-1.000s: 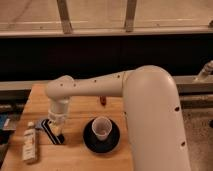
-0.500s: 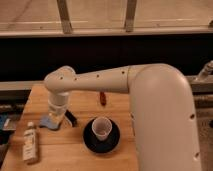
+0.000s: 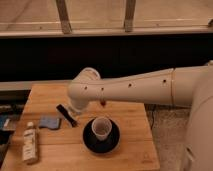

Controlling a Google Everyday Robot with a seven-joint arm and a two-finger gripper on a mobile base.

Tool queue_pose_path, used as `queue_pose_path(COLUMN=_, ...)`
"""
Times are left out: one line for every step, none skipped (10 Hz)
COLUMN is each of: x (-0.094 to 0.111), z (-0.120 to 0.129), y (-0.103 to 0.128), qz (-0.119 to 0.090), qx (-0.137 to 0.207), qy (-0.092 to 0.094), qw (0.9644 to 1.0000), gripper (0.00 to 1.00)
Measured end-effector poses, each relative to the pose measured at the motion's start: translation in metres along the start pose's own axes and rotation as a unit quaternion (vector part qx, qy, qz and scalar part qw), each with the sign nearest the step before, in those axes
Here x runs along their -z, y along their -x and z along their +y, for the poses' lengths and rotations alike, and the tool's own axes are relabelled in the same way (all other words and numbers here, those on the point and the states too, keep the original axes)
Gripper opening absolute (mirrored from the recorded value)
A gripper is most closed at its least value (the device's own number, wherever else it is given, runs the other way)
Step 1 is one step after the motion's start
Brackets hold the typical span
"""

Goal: Knock the eraser over

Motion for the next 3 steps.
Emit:
queue_pose_path(x=0.0001, z=-0.0005, y=-0.0006, qz=0.000, qx=0.000, qy=-0.001, qw=1.0000, gripper=0.22)
queue_pose_path(x=0.0001, z=-0.0001, y=-0.0004, qz=0.000, qx=0.000, qy=-0.001, qw=1.0000, gripper=0.32)
queue_pose_path(x=-0.0004, z=0.0012, y=0.0005, qz=0.000, qx=0.002, qy=0.000, qw=1.0000, gripper=0.40)
